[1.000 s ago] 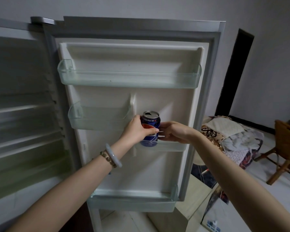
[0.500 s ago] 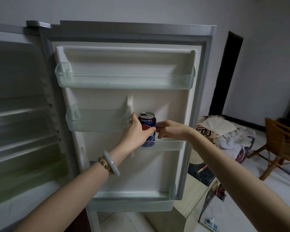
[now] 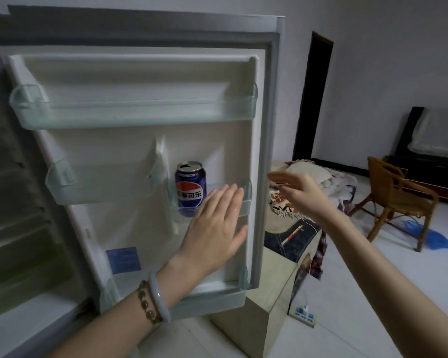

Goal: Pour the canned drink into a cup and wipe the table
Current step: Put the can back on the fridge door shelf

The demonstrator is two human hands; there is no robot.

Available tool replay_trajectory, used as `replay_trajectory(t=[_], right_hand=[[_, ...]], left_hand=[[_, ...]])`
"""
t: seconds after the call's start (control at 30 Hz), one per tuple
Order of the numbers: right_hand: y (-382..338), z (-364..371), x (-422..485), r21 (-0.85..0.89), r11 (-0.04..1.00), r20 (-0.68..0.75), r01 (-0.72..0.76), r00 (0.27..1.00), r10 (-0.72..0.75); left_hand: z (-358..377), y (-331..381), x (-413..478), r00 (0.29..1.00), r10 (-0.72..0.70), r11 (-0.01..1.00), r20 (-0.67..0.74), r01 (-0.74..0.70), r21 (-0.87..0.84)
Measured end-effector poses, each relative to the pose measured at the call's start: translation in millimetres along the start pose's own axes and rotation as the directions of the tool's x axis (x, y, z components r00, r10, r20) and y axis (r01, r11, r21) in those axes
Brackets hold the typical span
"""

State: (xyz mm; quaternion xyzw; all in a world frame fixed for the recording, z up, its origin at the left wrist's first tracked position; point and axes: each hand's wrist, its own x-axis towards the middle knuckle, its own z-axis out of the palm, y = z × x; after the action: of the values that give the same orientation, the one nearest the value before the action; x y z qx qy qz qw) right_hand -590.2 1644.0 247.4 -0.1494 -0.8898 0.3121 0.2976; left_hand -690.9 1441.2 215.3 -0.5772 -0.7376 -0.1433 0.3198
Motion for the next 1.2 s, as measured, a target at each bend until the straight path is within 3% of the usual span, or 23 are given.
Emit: replay_trajectory(t=[0.07,0.2,0.43,0.77,1.03,1.2], right_hand=[[26.6,5.7,-4.3,0.012,0.999,-0.050,-0.033,0.998,0.033],[73.7,18.4,-1.9,0.033,0.996,-0.089,-0.085,0.992,0.087],[127.3,26.8,26.4,0.043,0.995,0.098,-0.092,0.991,0.088],[134.5,23.3,18.1,0.202,0.970,0.249,0.137,0.950,-0.186],[135.3,12.7,-23.5,0.062,0.925,0.270,0.375,0.886,-0.377],[127.1,2.9,-54.1,0.001,0.846,0.357,0.534,0.790,-0.499]], left_hand=[[15.5,9.5,4.6,1.000,0.010,0.998,0.009,-0.010,0.055],[41.5,21.5,19.9,0.993,-0.112,0.985,0.041,0.106,0.135],[70.0,44.6,33.9,0.963,-0.260,0.943,0.071,0.238,0.232],[52.7,69.4,18.7,0.922,-0.388,0.882,0.019,0.365,0.297],[25.0,89.6,-20.7,0.881,-0.469,0.846,-0.070,0.470,0.250],[0.3,100.7,-53.1,0.838,-0.541,0.800,-0.074,0.540,0.260]])
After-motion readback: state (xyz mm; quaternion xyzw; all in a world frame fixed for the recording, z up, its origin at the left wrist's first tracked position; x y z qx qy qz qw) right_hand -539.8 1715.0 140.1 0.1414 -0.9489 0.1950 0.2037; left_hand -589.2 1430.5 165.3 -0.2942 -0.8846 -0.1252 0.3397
